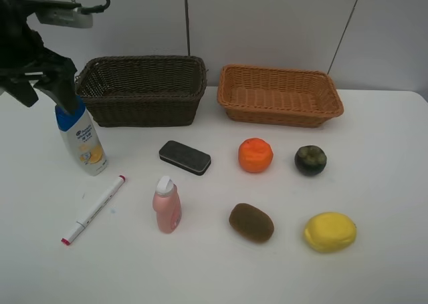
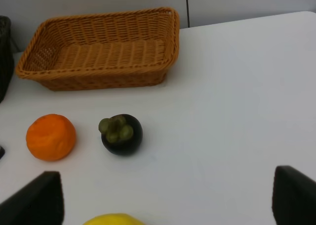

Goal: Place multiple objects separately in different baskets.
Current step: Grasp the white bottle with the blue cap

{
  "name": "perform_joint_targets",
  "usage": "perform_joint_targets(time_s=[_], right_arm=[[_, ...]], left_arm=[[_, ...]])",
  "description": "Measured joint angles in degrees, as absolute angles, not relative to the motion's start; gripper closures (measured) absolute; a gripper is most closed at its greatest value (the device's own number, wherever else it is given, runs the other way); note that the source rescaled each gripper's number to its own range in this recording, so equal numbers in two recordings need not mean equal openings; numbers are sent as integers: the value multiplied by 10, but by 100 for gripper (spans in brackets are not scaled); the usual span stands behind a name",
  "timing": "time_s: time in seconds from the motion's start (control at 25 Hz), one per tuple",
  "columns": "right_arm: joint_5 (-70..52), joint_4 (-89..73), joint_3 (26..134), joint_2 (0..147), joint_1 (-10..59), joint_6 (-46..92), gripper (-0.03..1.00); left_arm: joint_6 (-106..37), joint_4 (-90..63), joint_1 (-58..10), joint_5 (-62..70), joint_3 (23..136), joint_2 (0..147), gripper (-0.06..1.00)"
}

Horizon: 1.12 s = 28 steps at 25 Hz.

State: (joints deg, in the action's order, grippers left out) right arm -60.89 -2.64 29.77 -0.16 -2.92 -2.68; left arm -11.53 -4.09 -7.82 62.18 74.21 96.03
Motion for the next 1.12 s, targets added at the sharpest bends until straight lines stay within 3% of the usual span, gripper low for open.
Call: perform_joint_targets(time_s=[0.8, 0.92, 1.04, 1.12], right_arm=[[-609, -26, 298, -2, -29, -27, -3], [-609, -26, 298, -2, -29, -27, -3], [-609, -26, 298, -2, -29, -27, -3], [-609, -26, 298, -2, -29, -27, -3]], left_arm=[[-131, -56, -78, 600, 783, 1099, 3], [-123, -56, -78, 598, 783, 1098, 23], [-117, -54, -78, 599, 783, 1098, 59], [-111, -52, -78, 601, 783, 1098, 61]])
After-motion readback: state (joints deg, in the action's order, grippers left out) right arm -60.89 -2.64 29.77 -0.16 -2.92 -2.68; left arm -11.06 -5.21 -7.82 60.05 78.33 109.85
